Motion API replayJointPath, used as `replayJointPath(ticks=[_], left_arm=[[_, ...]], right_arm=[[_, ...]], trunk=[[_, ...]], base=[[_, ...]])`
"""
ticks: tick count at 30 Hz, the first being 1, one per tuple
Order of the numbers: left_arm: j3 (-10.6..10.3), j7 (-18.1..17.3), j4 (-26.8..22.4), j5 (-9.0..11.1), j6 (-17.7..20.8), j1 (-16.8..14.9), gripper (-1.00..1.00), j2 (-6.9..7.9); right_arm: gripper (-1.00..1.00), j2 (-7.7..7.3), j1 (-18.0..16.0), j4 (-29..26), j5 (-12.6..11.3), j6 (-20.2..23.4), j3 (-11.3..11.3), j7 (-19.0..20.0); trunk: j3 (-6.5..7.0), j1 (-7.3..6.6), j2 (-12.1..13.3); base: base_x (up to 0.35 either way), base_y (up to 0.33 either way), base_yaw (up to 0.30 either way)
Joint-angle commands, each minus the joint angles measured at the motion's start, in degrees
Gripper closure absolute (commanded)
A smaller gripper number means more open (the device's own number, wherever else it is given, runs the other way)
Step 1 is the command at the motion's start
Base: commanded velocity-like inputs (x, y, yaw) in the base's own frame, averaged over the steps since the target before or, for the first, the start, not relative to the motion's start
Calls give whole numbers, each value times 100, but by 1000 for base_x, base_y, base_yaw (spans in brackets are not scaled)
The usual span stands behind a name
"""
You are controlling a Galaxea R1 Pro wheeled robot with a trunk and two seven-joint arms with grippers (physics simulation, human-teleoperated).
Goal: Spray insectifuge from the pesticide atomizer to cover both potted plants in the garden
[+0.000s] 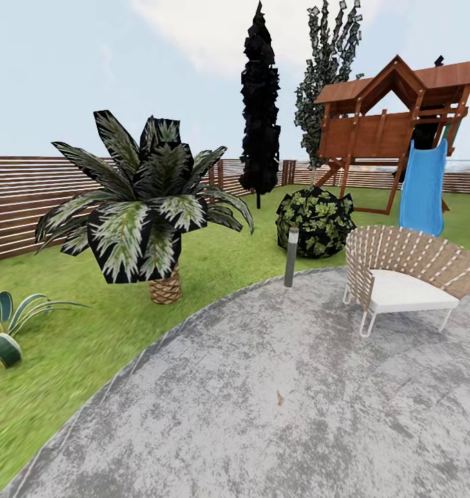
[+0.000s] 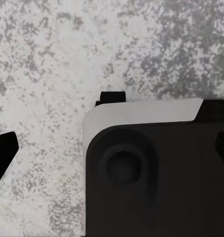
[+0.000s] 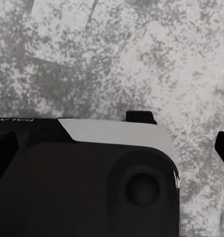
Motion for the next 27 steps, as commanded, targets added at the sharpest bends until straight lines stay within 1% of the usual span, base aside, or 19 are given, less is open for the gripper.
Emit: replayJointPath(ticks=[1,3,4,5,7,9,13,15,20,21,23,26,27], left_arm=[[1,-2,-13,-6,-21,-48,-100,14],[2,-4,-62,-13,-72,-135,-100,30],[2,4,-97,-12,-184,-194,-100,38],[2,10,-169,17,-439,-263,-100,49],[2,11,-217,32,-614,-335,-100,52],[2,12,-256,39,-696,-447,-100,48],[2,17,-280,46,-753,-716,-100,46],[7,19,-290,50,-760,-877,-100,41],[10,28,-307,52,-775,-1225,-100,40],[11,26,-309,57,-825,-1292,-100,44],[11,23,-307,59,-989,-1339,-100,52],[23,31,-291,55,-1233,-1338,-100,71],[30,47,-289,54,-1259,-1335,-100,82]], right_arm=[[-100,-32,-3,-71,2,-19,1,-3],[-100,-96,-3,-238,2,-19,1,-5],[-100,-155,-3,-364,2,-24,0,-6],[-100,-228,-3,-572,2,-71,-5,-7],[-100,-288,-3,-746,2,-263,-6,-7],[-100,-332,-5,-842,2,-517,-16,-7],[-100,-366,-22,-937,-4,-1050,-30,-7],[-100,-370,-32,-1068,-11,-1216,-36,-7],[-100,-376,-41,-1681,-23,-1320,-42,-7],[-100,-385,-44,-1872,-23,-1324,-46,-7],[-100,-427,-60,-2029,-24,-1327,-49,-7],[-100,-454,-87,-2096,-18,-1336,-51,-9],[-100,-458,-90,-2103,-17,-1340,-51,-12]], trunk=[[-6,0,-3],[-6,0,-3],[-6,0,-3],[-6,0,-3],[-6,0,-3],[-6,0,-3],[-6,0,-3],[-6,0,-3],[-6,0,-3],[-6,0,-3],[-6,0,-3],[-6,0,-3],[-6,0,-3]], base=[[0,0,0],[0,0,0],[0,0,0],[0,0,0],[0,0,0],[0,0,0],[0,0,0],[0,0,0],[0,0,0],[0,0,0],[0,0,0],[0,0,0],[0,0,0]])
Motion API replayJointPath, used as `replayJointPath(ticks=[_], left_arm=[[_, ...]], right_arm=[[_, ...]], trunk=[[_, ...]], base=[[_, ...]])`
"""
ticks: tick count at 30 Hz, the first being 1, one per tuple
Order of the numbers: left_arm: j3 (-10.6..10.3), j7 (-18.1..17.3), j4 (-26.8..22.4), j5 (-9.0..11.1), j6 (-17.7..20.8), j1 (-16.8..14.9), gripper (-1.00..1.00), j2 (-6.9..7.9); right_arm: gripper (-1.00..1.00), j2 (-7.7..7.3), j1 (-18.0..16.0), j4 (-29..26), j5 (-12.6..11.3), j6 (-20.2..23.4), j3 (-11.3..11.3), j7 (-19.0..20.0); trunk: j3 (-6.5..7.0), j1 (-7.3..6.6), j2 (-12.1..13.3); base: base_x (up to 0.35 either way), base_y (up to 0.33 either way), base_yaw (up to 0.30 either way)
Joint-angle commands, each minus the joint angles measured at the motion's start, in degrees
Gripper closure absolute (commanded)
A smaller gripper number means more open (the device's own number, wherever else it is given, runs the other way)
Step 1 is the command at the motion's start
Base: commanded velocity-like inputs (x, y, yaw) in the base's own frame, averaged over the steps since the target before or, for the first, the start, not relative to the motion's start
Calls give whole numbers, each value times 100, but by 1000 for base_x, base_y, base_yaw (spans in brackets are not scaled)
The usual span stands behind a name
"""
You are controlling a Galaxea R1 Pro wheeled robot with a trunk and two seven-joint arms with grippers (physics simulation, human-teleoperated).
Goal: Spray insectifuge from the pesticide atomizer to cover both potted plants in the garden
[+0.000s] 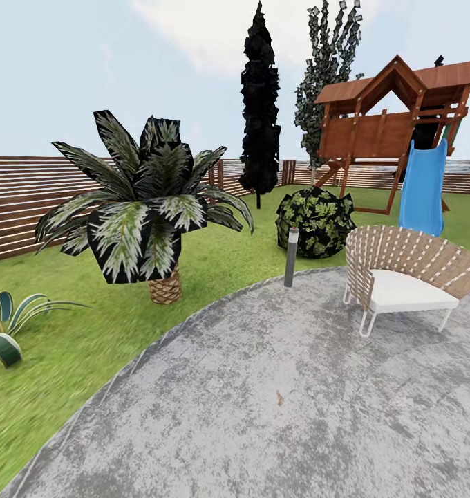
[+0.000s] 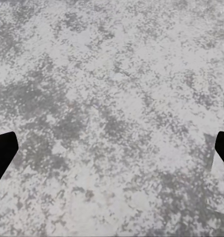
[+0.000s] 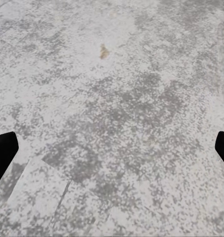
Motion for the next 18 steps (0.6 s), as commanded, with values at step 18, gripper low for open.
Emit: replayJointPath(ticks=[18], left_arm=[[286,-47,79,11,-186,47,-100,191]], right_arm=[[-100,-11,-12,-3,3,-7,-3,44]], trunk=[[-13,0,-3]], base=[[0,0,-180]])
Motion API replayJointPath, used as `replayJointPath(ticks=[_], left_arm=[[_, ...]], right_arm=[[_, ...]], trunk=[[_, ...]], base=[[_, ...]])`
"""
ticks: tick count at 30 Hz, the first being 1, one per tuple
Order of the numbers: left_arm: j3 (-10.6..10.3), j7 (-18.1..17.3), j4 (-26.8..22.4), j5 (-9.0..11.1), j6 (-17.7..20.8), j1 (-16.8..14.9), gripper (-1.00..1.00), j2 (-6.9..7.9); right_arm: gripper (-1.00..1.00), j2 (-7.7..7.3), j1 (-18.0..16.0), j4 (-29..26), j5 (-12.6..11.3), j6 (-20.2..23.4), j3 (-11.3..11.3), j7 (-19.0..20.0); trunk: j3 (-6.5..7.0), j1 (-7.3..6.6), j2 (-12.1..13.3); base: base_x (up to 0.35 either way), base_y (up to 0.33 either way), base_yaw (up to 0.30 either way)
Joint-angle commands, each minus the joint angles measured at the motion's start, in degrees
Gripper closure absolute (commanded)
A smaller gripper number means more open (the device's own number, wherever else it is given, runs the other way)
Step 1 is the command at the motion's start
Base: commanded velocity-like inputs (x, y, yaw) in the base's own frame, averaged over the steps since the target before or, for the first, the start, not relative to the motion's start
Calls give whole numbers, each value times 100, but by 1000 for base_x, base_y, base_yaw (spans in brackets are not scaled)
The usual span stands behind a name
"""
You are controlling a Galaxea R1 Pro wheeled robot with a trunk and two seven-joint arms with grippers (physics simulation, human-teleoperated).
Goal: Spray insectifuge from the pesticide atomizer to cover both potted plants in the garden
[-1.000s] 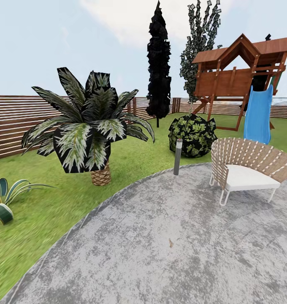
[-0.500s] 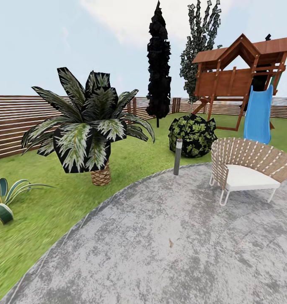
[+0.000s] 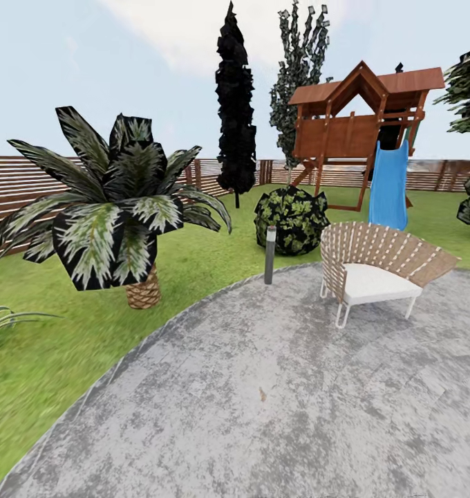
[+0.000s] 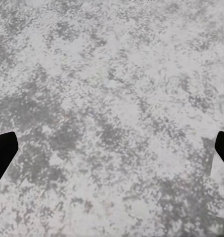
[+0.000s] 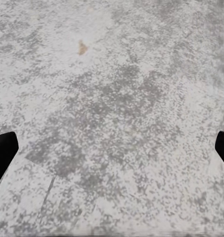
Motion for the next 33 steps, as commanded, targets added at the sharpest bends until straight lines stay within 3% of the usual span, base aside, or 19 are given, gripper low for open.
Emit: replayJointPath(ticks=[1,8,26,33], left_arm=[[10,-2,3,0,-23,-2,-100,-1],[-3,-3,8,-10,-39,-3,-100,5],[-14,6,5,-12,-55,-10,-100,1],[-20,18,3,-18,-49,-11,-100,-22]], right_arm=[[-100,1,-5,7,1,-18,-4,1],[-100,1,-6,10,-7,-18,-4,-15],[-100,10,-5,25,-8,-19,-4,-32],[-100,10,-6,42,-8,-20,-4,-34]], trunk=[[-10,0,-3],[-46,0,-3],[-148,0,-3],[-185,0,-3]], base=[[0,0,-284],[-57,37,-258],[-223,220,-246],[-32,32,-257]])
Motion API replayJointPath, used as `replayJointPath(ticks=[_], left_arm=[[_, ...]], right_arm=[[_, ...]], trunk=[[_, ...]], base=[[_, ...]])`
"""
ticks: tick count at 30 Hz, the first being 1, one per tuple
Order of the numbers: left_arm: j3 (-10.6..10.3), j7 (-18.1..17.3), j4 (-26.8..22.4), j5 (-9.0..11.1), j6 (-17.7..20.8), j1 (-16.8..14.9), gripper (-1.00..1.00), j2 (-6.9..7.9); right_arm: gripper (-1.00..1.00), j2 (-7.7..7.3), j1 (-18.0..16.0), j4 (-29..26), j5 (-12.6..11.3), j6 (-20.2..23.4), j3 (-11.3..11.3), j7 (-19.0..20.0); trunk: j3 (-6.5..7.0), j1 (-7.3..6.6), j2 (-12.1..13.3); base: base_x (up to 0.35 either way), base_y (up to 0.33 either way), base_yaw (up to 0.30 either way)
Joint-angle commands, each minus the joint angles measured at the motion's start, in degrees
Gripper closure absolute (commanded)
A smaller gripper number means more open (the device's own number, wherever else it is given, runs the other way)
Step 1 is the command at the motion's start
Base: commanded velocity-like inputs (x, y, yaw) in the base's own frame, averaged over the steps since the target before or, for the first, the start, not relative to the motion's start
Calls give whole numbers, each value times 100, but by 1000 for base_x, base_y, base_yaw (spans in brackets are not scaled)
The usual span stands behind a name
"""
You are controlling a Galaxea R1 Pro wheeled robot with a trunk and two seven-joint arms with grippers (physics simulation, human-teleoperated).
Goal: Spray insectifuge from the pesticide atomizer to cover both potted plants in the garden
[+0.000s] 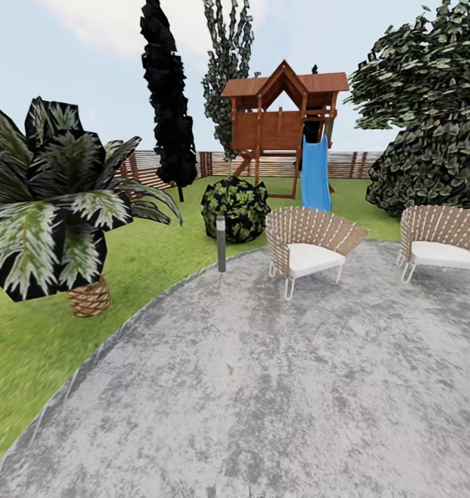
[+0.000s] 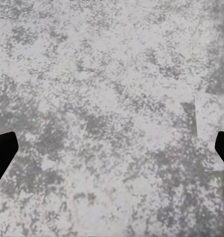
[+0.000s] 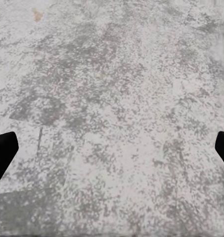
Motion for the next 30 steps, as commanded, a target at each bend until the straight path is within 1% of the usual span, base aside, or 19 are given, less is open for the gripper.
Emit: replayJointPath(ticks=[1,7,30], left_arm=[[18,-3,3,3,-18,-2,-100,1],[18,-5,3,3,-18,-2,-100,-5],[19,-23,3,11,-27,3,-100,-14]], right_arm=[[-100,2,-5,9,0,-21,-3,-2],[-100,2,-3,16,0,-22,-3,-3],[-100,12,-4,16,0,-17,-3,-3]], trunk=[[-11,0,-3],[-40,0,-3],[-546,505,-925]], base=[[-3,3,-260],[-1,1,-261],[0,0,-269]])
